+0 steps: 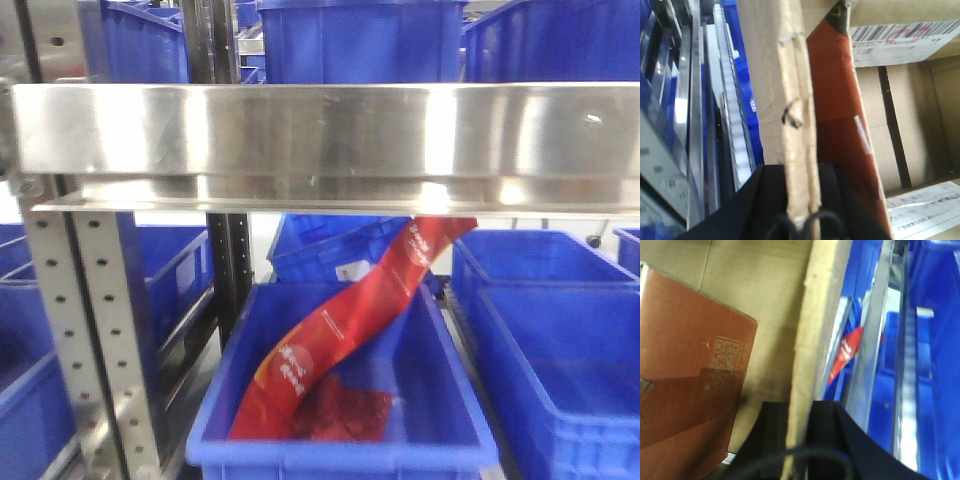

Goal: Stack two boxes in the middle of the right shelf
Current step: 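Raise the held boxes up to the middle roller shelf, then push the boxes onto the middle shelf rollers with both grippers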

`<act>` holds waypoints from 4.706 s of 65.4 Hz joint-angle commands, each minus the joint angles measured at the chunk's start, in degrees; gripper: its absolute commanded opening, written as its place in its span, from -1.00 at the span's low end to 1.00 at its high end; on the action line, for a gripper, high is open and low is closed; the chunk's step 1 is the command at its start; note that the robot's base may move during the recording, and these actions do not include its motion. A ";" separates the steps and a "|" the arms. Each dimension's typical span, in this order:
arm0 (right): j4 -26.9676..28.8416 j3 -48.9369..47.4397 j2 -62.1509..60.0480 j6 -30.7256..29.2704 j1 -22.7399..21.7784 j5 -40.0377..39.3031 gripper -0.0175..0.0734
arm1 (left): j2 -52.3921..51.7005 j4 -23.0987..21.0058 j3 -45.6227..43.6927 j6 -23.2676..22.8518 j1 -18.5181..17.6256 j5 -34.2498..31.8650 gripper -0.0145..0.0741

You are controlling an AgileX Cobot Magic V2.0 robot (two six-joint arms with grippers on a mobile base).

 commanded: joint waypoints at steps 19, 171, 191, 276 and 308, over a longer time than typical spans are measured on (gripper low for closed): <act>-0.74 -0.74 -0.29 -0.78 -0.24 -3.52 -0.95 | -0.86 -0.85 -0.66 0.01 0.09 -2.81 -0.92; -0.28 6.98 5.69 -0.78 -0.24 5.36 -0.95 | 8.06 0.00 5.35 0.01 0.09 7.13 -0.92; -0.28 7.10 5.85 -0.78 -0.24 4.07 0.04 | 9.03 0.00 4.96 0.01 0.09 8.63 -0.41; -0.28 65.90 -48.30 -8.19 -0.24 -30.66 -0.97 | -50.27 3.82 64.55 0.01 0.04 -30.84 -0.92; -0.28 75.81 -59.73 -8.32 -0.24 -36.66 -0.97 | -70.92 4.04 86.44 0.01 0.04 -48.79 -0.92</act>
